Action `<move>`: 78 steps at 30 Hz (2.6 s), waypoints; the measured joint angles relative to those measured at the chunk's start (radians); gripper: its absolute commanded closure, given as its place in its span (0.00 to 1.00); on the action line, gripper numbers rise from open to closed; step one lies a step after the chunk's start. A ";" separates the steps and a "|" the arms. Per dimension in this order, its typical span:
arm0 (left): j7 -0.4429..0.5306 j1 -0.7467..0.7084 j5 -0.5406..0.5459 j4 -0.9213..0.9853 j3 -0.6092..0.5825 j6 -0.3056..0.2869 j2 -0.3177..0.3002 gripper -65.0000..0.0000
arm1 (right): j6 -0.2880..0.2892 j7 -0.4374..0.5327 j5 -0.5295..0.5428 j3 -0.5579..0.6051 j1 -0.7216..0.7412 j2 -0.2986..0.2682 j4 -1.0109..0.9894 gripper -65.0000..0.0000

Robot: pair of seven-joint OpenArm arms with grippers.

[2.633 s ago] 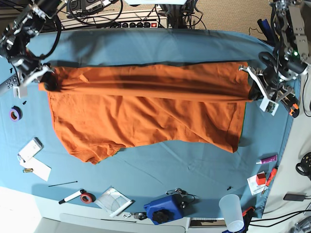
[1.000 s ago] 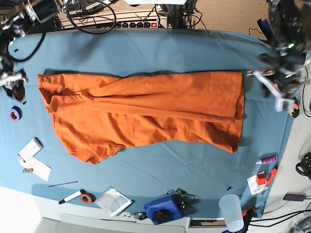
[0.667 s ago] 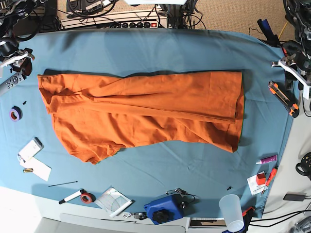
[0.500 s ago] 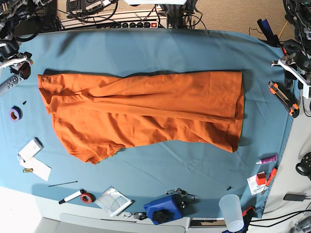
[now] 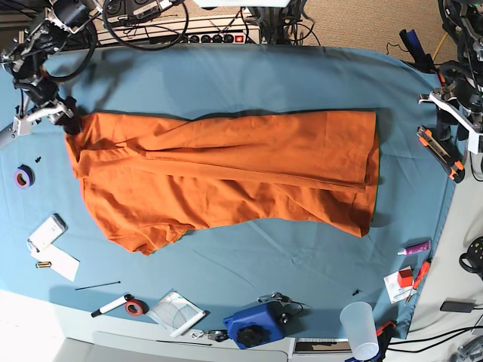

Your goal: Layout the t-shirt on the table in an organized manner, then fold the t-shirt properly

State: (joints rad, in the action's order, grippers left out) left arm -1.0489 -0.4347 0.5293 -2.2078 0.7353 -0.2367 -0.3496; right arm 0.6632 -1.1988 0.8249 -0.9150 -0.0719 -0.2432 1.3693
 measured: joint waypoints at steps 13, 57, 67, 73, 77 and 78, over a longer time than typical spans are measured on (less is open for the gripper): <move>-0.023 0.027 0.148 0.105 -0.224 -0.124 0.119 0.60 | 0.000 0.003 -0.015 0.039 0.013 -0.003 0.000 0.57; -0.151 0.179 0.134 0.386 -0.279 0.001 0.122 1.00 | 0.034 -0.152 0.083 0.041 0.016 -0.169 -0.002 1.00; -0.163 0.054 0.214 0.327 -0.277 -0.052 0.097 1.00 | 0.034 -0.220 0.269 -0.128 -0.056 -0.169 -0.003 1.00; -0.174 -0.005 0.214 0.272 -0.277 -0.052 0.076 1.00 | 0.034 -0.222 0.328 -0.151 -0.169 -0.166 -0.002 1.00; -0.174 -0.034 0.216 0.269 -0.277 -0.052 0.075 1.00 | 0.034 -0.222 0.327 -0.152 -0.185 -0.144 -0.003 1.00; -0.174 -0.039 0.217 0.268 -0.277 -0.052 0.075 1.00 | 0.034 -0.219 0.330 -0.151 -0.182 -0.134 -0.003 1.00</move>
State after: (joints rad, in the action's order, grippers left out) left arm -1.2224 -0.4736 0.7460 -1.9396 0.4583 -0.2886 -0.2749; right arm 0.6968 -1.4178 1.1553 -1.0664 -0.2539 -0.3771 1.3666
